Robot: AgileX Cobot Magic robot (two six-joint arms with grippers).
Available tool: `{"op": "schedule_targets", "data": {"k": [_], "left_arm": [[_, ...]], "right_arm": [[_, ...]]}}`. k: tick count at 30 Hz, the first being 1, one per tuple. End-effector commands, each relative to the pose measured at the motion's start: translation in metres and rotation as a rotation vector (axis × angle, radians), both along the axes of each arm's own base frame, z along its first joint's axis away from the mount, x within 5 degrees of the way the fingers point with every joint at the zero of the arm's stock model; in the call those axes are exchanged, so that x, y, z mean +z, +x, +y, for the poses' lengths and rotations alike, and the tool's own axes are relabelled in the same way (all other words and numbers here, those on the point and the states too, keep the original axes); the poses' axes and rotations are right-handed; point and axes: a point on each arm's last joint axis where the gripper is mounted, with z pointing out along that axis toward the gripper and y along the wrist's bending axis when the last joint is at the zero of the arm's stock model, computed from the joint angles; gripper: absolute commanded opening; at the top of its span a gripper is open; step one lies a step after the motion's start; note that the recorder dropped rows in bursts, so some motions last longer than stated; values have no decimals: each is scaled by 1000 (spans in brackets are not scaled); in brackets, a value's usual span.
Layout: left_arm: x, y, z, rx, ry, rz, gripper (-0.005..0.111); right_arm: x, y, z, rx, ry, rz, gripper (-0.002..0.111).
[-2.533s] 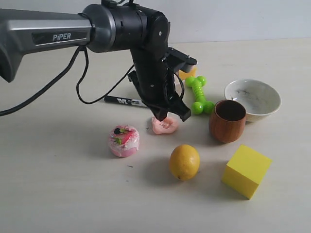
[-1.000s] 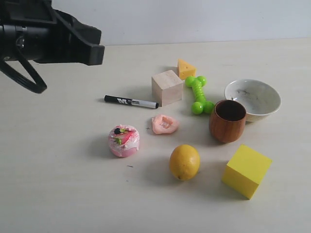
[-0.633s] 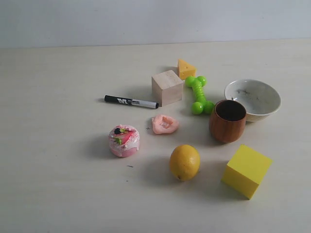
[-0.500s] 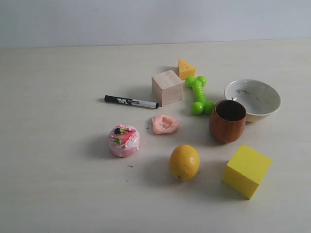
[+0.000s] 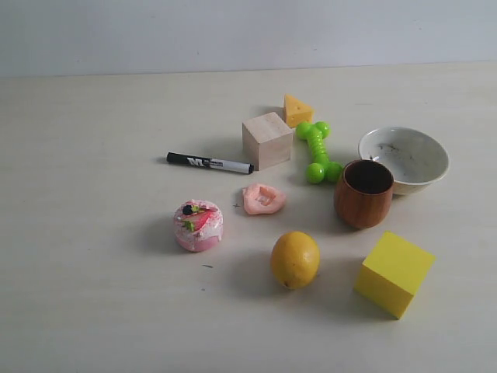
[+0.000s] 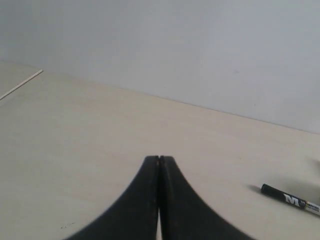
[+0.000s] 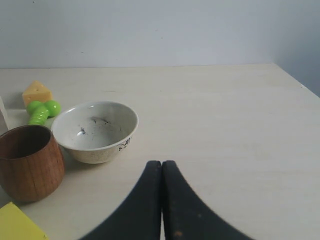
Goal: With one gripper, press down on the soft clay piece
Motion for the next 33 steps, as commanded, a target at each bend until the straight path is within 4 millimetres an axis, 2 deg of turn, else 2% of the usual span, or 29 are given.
{"op": "schedule_targets", "data": {"k": [1,9,18,26,33], "left_arm": [[-16,-6,-1,4,-9,-19,0],[-44,-8,-1,4,-12,42,0],[-39,-15,-2,-22,46,-37,0],[-51,-19,-5,-54,37,84,0],[-51,-19,-5,-61,70,87,0]], "right_arm": [[-1,0,0,0,-7,-9,0],[-1,0,0,0,-7,-9,0],[-1,0,0,0,-7,-9,0],[-1,0,0,0,-7,-9,0],[-1,0,0,0,-7,-9,0]]}}
